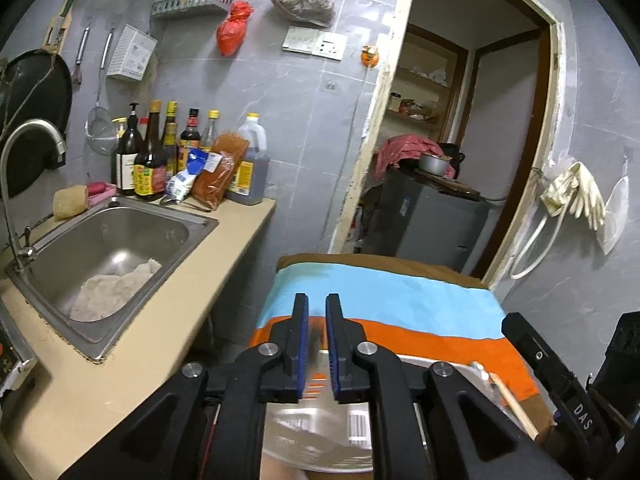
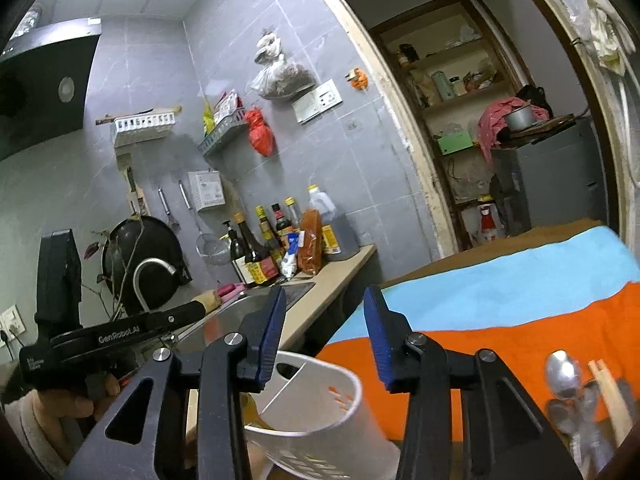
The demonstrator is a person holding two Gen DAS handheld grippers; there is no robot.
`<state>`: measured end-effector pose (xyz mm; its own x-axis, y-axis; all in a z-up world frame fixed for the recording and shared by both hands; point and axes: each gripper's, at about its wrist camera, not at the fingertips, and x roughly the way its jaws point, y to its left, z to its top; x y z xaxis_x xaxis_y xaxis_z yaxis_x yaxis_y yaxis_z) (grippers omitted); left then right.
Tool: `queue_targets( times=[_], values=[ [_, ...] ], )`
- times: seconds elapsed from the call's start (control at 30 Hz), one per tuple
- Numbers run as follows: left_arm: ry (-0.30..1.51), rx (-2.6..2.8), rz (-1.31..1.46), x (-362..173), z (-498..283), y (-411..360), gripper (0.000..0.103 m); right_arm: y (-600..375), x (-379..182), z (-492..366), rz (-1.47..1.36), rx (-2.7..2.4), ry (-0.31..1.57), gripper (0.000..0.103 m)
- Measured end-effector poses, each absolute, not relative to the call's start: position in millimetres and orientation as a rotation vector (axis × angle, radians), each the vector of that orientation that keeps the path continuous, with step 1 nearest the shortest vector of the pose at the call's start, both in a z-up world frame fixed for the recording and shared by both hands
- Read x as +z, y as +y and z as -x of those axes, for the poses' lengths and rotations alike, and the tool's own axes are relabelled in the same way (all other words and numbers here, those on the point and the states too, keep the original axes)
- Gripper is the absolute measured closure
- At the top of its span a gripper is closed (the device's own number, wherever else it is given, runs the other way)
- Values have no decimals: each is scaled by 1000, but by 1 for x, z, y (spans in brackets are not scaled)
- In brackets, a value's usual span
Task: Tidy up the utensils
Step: 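Move both grippers back down over the utensil pile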
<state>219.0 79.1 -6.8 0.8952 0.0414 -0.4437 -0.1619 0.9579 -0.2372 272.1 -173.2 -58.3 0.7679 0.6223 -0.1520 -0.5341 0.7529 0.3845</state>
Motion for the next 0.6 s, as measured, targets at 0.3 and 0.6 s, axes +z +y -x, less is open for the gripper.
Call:
queue_targets(
  times=[0.3,0.6],
  values=[
    [375,29,327,11,-216,31,44,-231,-17,-265,-283,550,237,29],
    [314,12,296,15,-215,-37,1,-300,6,-261,-239,432,194,1]
  ],
)
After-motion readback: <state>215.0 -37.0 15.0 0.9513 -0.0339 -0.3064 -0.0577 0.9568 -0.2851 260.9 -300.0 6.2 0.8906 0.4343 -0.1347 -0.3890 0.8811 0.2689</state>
